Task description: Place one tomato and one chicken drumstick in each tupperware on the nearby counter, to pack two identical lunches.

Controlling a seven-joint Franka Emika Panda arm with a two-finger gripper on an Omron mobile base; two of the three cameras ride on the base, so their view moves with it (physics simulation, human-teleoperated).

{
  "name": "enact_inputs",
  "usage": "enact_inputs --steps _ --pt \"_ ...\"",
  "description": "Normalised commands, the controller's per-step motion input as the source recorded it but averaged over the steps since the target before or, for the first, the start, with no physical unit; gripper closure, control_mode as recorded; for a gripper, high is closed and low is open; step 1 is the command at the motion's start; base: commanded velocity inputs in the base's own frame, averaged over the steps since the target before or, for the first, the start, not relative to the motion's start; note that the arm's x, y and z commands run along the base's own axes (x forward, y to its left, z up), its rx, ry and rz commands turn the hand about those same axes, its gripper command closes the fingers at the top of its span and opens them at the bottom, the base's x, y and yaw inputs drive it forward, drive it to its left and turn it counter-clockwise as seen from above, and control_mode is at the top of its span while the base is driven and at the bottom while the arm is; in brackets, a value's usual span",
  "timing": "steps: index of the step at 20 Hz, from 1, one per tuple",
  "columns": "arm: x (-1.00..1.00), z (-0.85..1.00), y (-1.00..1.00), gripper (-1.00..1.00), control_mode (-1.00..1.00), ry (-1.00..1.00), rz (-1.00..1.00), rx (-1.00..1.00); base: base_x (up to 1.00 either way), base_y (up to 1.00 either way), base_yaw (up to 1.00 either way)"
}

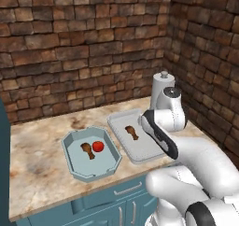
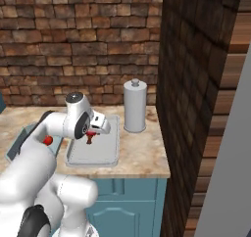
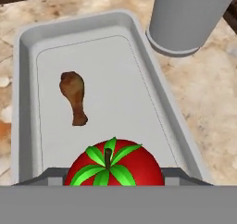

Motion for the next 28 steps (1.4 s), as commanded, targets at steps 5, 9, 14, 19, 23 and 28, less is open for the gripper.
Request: enact_inputs --steps 5,9,14,19,23,28 --pt "0.42 -0.51 0.00 1.00 -1.00 0.00 0.00 0.00 0.00 0.00 0.00" --pt "0.42 -0.43 0.00 1.00 -1.00 0.00 0.00 0.00 0.00 0.00 0.00" --pt "0.42 -0.37 0.00 1.00 -1.00 0.00 0.00 0.00 0.00 0.00 0.00" --pt "0.52 -0.31 0.00 -1.00 -1.00 0.02 0.00 0.00 0.00 0.00 0.00" --pt "0.46 -0.02 0.00 -1.00 -1.00 0.06 0.00 0.00 0.00 0.00 0.00" --pt "0.27 0.01 0.08 -1.00 -1.00 0.04 -0.01 0.00 0.00 0.00 0.00"
